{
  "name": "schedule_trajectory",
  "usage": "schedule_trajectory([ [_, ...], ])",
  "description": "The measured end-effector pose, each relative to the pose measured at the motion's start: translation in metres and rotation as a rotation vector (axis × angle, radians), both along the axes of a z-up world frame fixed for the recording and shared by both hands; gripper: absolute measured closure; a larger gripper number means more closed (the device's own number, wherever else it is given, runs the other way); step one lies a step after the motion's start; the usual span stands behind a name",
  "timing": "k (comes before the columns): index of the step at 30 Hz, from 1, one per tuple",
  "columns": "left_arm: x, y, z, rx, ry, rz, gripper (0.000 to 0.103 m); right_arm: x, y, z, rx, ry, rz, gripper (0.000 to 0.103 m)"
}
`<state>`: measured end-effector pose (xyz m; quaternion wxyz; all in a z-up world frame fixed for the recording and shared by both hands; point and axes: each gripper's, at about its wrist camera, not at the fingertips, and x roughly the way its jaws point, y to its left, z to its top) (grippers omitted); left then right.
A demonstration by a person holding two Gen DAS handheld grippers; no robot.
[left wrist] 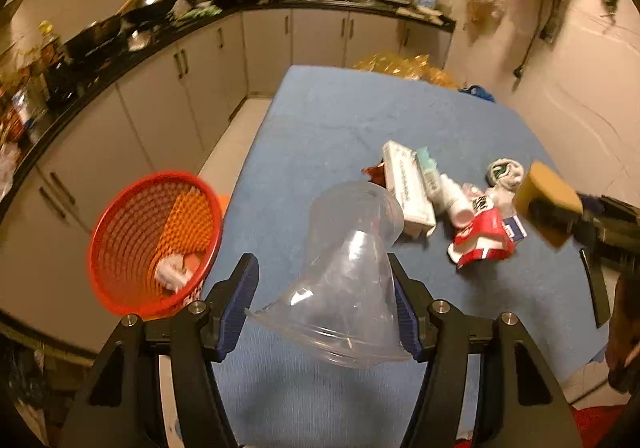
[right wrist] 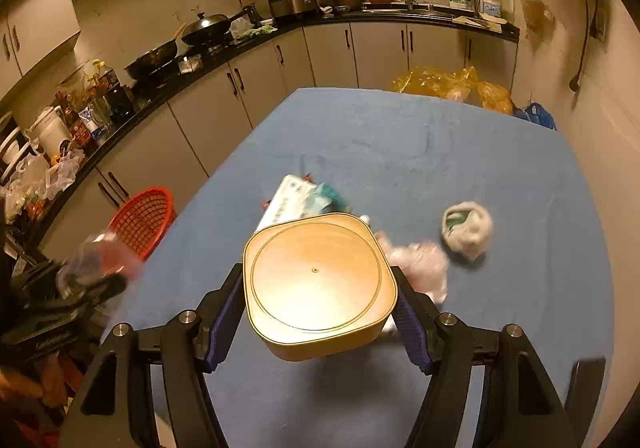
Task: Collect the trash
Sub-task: 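Carry cup and container to the basket, opening the left tool over it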
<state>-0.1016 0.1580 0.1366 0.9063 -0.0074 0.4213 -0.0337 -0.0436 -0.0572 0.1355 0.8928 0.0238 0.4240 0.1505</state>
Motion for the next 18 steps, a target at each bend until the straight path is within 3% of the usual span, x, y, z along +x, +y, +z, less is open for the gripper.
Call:
schedule_trajectory([
  [7,0.009,-0.007,-0.005,-0.016,-0.01,-0.093,0.041,-0.028,0.03,0.003,-0.137,-0.031,-0.02,0.03],
  [18,0.016,-0.014,-0.012,-0.045,-0.005,-0.136,0.041,-0.04,0.031,0.001,-0.197,-0.015,-0.036,0.03],
])
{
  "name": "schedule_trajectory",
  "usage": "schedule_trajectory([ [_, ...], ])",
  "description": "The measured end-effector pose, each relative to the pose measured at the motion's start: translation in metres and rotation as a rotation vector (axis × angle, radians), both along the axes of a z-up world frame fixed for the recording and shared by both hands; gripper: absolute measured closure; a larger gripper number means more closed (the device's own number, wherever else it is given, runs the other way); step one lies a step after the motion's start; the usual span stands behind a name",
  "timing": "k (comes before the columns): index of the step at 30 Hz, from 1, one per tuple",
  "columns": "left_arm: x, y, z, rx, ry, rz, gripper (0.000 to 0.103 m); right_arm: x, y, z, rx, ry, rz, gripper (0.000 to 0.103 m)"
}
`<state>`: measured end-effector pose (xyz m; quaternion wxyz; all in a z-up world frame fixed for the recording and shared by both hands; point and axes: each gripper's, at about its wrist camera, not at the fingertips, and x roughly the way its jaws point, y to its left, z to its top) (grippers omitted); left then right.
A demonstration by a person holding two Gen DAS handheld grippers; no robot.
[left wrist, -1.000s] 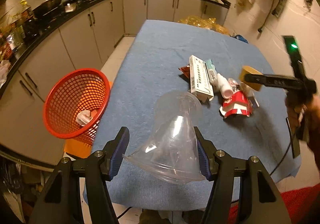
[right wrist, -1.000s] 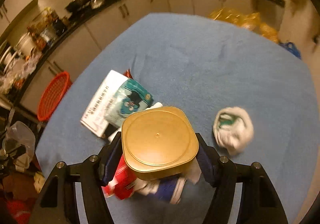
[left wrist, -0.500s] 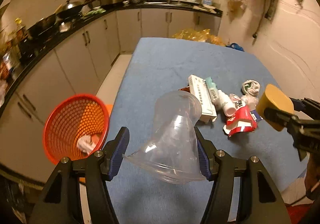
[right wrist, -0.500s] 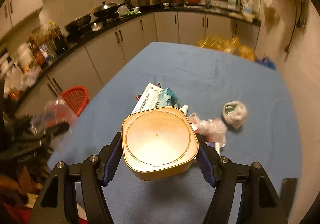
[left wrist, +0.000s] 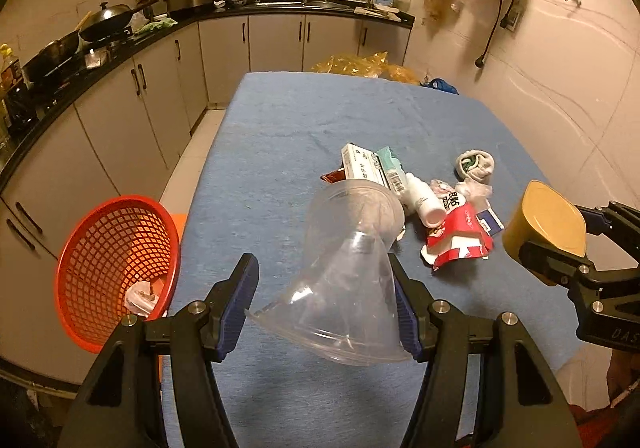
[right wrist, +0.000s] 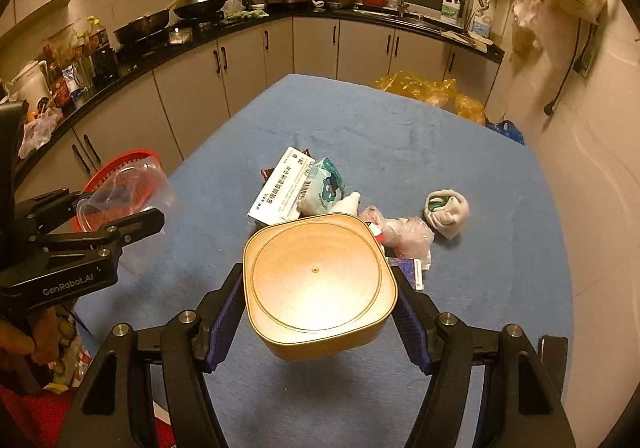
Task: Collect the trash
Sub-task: 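Carry cup and container to the basket, opening the left tool over it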
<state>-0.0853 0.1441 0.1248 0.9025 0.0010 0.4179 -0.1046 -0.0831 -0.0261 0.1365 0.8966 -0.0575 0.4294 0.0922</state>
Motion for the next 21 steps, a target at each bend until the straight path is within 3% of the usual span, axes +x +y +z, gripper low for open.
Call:
schedule_trajectory([
  [12,-0.001,0.002,-0.003,0.012,0.025,0.027,0.041,0.008,-0.002,-0.012,0.047,0.035,0.021,0.03],
  [21,-0.007,0.012,0.011,0.032,-0.016,0.072,0.041,0.015,0.003,-0.004,0.07,0.01,0.058,0.03],
])
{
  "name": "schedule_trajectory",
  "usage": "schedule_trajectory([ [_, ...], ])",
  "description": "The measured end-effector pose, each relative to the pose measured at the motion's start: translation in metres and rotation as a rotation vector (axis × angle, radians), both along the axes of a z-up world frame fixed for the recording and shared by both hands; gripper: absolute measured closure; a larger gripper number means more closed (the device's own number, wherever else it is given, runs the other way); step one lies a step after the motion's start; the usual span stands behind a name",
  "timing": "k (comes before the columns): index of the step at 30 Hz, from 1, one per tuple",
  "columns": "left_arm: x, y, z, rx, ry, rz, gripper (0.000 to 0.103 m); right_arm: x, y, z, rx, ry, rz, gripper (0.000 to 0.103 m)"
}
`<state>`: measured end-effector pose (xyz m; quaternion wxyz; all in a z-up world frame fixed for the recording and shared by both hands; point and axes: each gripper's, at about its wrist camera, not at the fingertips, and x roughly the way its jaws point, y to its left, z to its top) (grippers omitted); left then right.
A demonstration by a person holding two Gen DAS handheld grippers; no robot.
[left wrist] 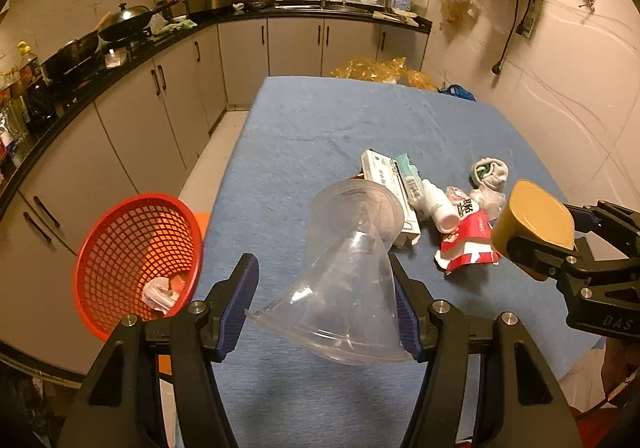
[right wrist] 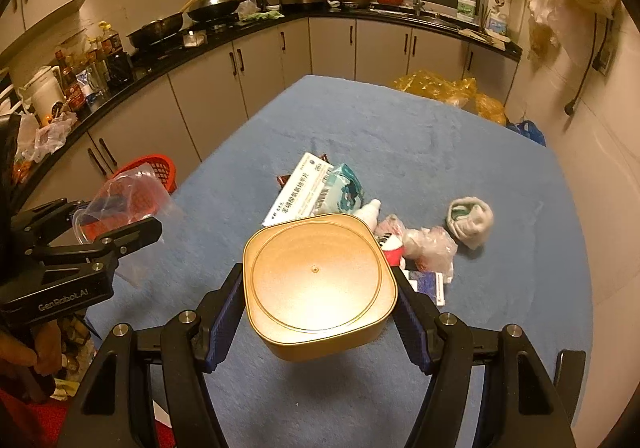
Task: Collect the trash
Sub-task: 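Carry cup and container to the basket, opening the left tool over it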
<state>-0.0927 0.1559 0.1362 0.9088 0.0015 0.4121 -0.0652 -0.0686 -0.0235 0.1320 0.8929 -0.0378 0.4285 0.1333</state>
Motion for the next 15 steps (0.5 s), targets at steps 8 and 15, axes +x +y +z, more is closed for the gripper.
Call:
schedule_trajectory([
  [8,-0.004,0.019,0.004,-0.008,-0.015,0.074,0.041,0.01,0.011,0.006,0.001,-0.011,0.038,0.03],
  [15,0.0,0.034,0.002,-0.015,-0.01,0.115,0.041,0.019,0.023,0.006,-0.003,-0.008,0.069,0.03],
])
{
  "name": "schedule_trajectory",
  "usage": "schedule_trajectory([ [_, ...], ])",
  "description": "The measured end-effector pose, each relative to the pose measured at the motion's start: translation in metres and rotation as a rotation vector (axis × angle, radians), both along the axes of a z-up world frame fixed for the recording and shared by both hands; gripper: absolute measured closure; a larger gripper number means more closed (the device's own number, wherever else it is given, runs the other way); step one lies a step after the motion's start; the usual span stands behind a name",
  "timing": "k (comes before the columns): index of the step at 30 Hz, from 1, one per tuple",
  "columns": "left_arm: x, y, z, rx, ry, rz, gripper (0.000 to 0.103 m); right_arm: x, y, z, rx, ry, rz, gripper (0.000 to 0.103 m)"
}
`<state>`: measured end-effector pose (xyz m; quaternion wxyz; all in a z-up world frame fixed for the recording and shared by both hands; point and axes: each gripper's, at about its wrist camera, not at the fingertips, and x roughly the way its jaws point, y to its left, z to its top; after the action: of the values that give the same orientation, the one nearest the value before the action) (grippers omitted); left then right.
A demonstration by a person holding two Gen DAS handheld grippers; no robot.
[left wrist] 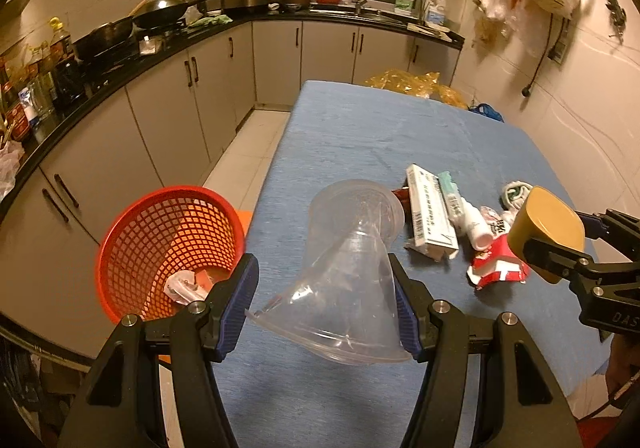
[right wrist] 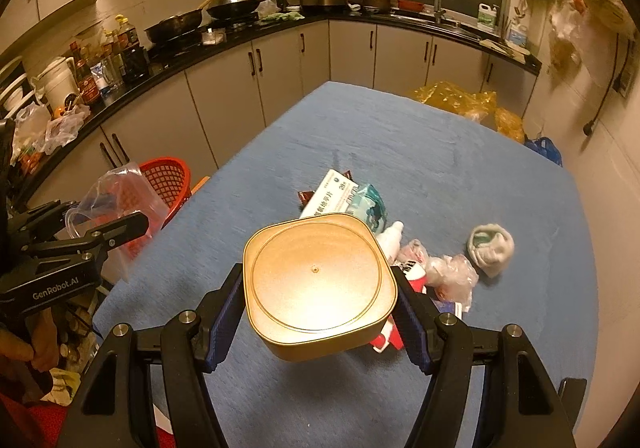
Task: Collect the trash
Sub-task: 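Carry cup and container to the basket, opening the left tool over it, then open the right tool to drop the tan container into the basket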
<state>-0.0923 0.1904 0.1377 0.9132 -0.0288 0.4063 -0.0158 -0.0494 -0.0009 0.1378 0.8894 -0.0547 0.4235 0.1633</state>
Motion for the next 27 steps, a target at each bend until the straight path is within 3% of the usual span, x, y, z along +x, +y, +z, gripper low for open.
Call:
schedule_trajectory([
  [15,0.009,0.068,-0.007,-0.043,-0.001,0.129,0.041,0.03,0.051,0.007,0.013,0.02,0.103,0.03],
  [27,0.008,0.154,-0.028,-0.038,0.053,0.23,0.041,0.064,0.15,0.006,0.096,0.082,0.224,0.03],
])
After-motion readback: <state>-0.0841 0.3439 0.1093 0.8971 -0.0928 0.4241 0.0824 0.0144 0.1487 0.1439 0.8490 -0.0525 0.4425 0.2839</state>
